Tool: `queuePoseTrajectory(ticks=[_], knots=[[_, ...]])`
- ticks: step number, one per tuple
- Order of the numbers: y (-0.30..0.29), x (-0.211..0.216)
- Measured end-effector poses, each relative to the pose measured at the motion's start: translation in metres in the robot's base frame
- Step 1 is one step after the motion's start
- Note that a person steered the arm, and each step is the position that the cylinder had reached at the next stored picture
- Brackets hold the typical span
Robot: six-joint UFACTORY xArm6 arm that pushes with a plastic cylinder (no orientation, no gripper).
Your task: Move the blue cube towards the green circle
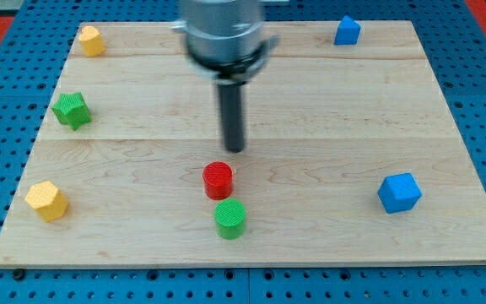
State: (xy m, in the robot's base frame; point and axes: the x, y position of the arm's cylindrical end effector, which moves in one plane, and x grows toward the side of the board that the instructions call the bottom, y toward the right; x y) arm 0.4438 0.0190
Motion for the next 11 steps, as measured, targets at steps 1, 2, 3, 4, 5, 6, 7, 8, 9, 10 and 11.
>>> queuePoseTrajectory(ticks=[1,2,3,4,5,6,7,8,9,10,11], knots=[[0.097,-0.035],[0.157,-0.006],[0.166,0.047],[0.187,0.060],[0.222,0.061],[0.207,0.089],[0.150,0.102],[0.075,0.112],[0.045,0.105],[0.049,0.088],[0.102,0.018]])
